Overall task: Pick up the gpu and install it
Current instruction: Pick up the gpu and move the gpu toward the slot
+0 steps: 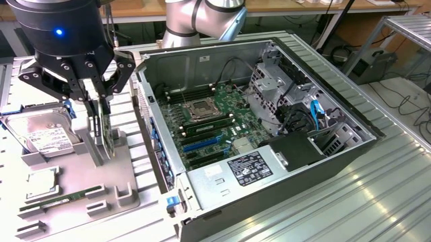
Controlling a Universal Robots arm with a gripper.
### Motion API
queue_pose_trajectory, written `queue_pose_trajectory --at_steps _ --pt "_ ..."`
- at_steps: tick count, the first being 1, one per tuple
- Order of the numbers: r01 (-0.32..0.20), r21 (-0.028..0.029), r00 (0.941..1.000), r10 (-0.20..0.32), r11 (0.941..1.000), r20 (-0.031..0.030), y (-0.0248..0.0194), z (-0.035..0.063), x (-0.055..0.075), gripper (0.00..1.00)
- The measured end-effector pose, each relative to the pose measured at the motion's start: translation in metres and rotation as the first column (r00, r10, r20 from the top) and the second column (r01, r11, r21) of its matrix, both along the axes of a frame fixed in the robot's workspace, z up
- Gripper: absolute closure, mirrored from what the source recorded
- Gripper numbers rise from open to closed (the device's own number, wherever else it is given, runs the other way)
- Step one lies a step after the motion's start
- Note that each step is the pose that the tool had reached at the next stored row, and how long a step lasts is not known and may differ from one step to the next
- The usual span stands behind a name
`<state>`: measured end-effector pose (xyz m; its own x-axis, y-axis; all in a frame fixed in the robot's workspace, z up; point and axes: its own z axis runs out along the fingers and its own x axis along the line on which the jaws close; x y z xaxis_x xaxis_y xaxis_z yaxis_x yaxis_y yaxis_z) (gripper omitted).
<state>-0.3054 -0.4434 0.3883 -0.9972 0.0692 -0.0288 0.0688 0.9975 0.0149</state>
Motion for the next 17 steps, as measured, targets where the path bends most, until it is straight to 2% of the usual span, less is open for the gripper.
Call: queue_pose_trajectory --at_steps 17 --pt "0.0 0.0 1.0 0.0 1.0 0.0001 0.0 0.0033 0.0 0.74"
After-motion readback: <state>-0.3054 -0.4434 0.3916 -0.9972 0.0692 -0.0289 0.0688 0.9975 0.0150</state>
